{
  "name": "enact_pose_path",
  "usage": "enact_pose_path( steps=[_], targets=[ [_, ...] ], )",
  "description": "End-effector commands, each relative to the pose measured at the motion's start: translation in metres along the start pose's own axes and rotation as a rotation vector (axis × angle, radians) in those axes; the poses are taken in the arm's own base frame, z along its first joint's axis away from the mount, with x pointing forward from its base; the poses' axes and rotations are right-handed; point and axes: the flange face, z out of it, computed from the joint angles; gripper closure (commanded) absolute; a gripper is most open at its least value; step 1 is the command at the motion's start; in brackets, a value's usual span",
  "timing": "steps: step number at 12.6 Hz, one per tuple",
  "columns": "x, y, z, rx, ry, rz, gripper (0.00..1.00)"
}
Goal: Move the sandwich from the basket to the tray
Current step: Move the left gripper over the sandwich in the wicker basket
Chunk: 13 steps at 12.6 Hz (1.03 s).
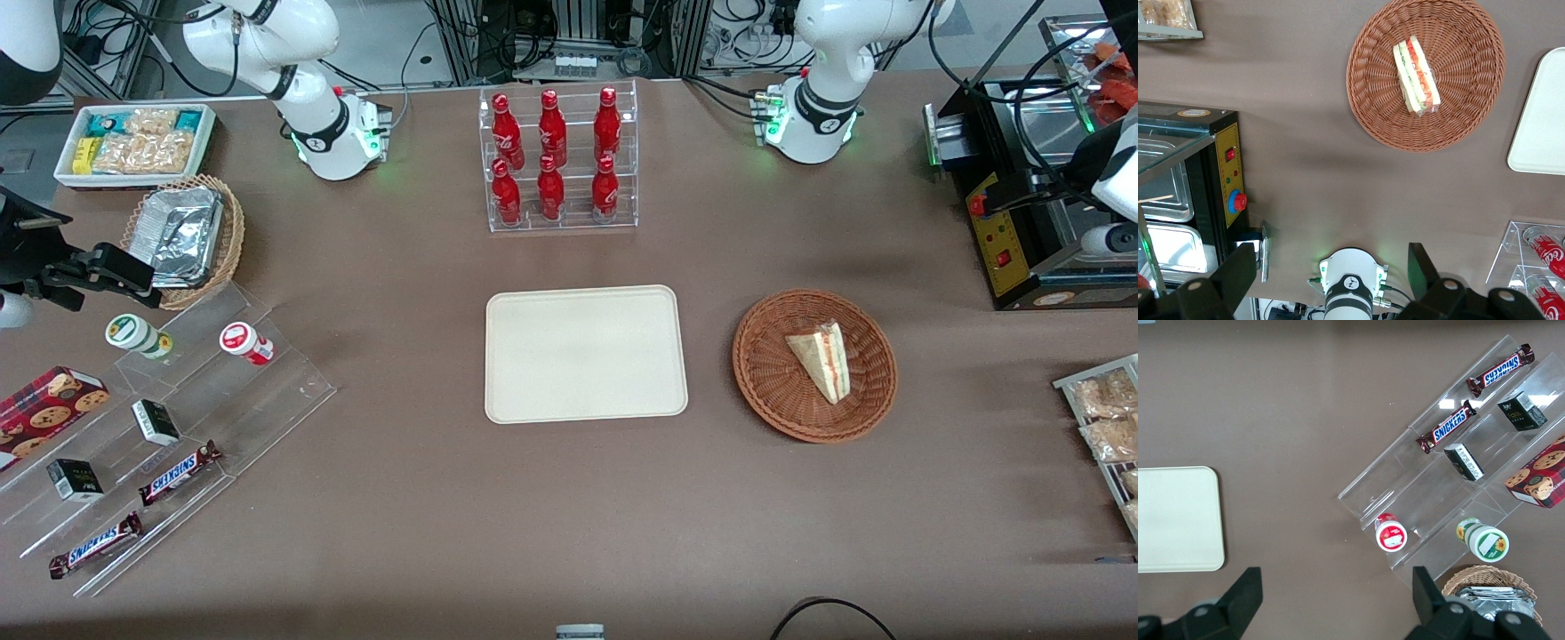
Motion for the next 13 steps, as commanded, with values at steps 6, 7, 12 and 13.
enact_pose_path(
  steps=[6, 7, 12, 13],
  targets=[
    [0.04, 0.024, 0.031, -0.014, -0.002, 0.053, 0.0],
    [0.05, 0.031, 0.044, -0.013, -0.02, 0.063, 0.0],
    [0.074, 0.087, 0.136, 0.011, 0.009, 0.156, 0.0],
    [0.077, 0.098, 0.158, 0.012, 0.026, 0.174, 0.0]
  ],
)
